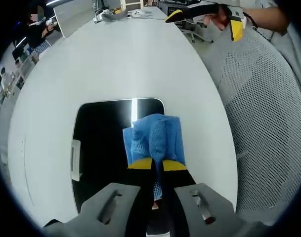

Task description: Wipe the mirror surface with the cleaning cloth until all visible marks leave the cleaned area.

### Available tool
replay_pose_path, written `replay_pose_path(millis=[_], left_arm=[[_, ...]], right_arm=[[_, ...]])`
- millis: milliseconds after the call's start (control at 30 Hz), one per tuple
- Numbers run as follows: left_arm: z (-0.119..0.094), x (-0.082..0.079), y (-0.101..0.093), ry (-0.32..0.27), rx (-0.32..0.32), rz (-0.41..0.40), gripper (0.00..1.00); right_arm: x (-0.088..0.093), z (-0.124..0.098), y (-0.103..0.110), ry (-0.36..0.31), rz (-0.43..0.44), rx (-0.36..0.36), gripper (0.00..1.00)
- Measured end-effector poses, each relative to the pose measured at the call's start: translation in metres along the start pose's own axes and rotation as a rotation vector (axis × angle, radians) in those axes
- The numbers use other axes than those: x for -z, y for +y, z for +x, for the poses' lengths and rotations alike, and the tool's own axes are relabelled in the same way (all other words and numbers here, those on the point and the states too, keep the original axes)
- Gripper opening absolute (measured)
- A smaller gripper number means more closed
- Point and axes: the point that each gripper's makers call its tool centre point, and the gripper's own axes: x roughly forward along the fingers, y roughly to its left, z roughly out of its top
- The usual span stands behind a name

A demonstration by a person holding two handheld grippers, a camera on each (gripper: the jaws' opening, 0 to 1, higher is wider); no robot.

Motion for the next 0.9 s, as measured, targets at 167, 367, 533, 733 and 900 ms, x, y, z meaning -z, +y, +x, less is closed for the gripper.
replay_pose_path(millis=[167, 367, 533, 733, 900], left_arm=[[-0.001, 0.002, 0.000, -0.008, 0.002, -0.017, 0.01], [-0.001, 0.002, 0.000, -0.012, 0.004, -0.019, 0.02], [-0.001, 0.002, 0.000, -0.016, 0.007, -0.019, 0.02], [-0.001, 0.002, 0.002, -0.021, 0.011, -0.013, 0.01], [-0.002, 0.003, 0.005, -0.026, 0.022, -0.014, 0.01]], right_arm=[[0.000, 0.003, 0.000, 0.000, 0.001, -0.001, 0.96], [-0.003, 0.011, 0.007, -0.003, -0.022, -0.012, 0.96], [-0.005, 0.016, 0.008, -0.010, -0.020, -0.018, 0.96], [-0.013, 0.018, 0.007, -0.024, -0.016, -0.016, 0.95], [-0.016, 0.019, 0.007, -0.029, -0.018, -0.018, 0.95]])
